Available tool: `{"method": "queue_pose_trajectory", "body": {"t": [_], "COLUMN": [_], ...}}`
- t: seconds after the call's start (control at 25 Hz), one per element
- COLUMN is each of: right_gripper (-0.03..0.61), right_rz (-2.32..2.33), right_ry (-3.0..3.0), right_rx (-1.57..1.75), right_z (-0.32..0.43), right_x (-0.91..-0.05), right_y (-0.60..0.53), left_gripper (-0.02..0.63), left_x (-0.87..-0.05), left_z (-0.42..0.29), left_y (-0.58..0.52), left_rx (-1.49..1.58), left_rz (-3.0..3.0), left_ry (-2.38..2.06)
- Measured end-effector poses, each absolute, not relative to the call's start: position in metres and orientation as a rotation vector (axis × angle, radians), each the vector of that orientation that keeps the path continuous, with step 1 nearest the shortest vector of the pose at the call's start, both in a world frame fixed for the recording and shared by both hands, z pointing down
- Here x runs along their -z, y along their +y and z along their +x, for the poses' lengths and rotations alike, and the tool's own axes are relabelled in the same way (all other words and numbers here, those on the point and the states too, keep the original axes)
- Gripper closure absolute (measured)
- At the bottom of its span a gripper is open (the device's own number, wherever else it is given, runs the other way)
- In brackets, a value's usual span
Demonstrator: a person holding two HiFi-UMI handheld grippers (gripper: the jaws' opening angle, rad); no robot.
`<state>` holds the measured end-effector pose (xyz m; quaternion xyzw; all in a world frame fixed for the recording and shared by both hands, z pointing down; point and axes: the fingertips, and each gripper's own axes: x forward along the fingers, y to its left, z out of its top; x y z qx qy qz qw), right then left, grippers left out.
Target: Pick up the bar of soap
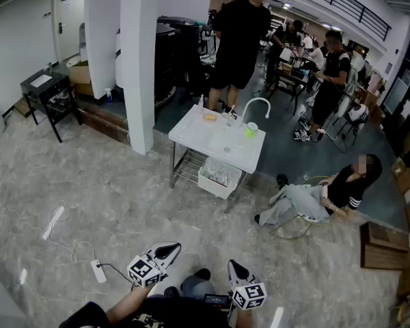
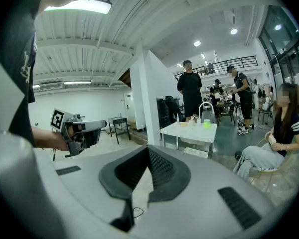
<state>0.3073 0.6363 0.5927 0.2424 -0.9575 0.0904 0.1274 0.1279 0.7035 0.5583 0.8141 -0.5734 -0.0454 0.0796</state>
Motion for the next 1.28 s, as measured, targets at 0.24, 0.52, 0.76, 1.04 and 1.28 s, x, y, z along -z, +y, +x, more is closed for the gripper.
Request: {"method": "queue_pose_trajectory", "body": {"t": [0.24, 0.52, 0.76, 1.04, 1.28], "right_gripper": [0.571, 0.571, 0.571, 0.571, 0.571], "right_rz": [0.707, 0.704, 0.721, 0.733, 0.738], "right_ry": [-2.794, -2.777, -2.781, -2.794, -2.808], "right_rx": [-0.26, -0.304, -0.308, -0.309, -0.307], "right_z": [0.309, 0.304, 0.3, 0.285, 0.273], "right_x": [-0.594, -0.605, -0.605, -0.608, -0.595], "right_y": [0.628, 0.61, 0.578, 0.513, 0.443], "left_gripper": [0.606, 0.606, 0.606, 0.606, 0.606], "left_x": [-0.56, -0.569, -0.569, -0.575, -0.566], "left_z": [0.128, 0.119, 0.111, 0.09, 0.066], "left_y": [0.696, 0.677, 0.646, 0.588, 0.52], "left_rx": [0.137, 0.126, 0.121, 0.117, 0.087], "left_rz": [2.468, 2.434, 2.427, 2.4, 2.372], "left_ry": [-1.74, -1.731, -1.73, -1.75, -1.773]}}
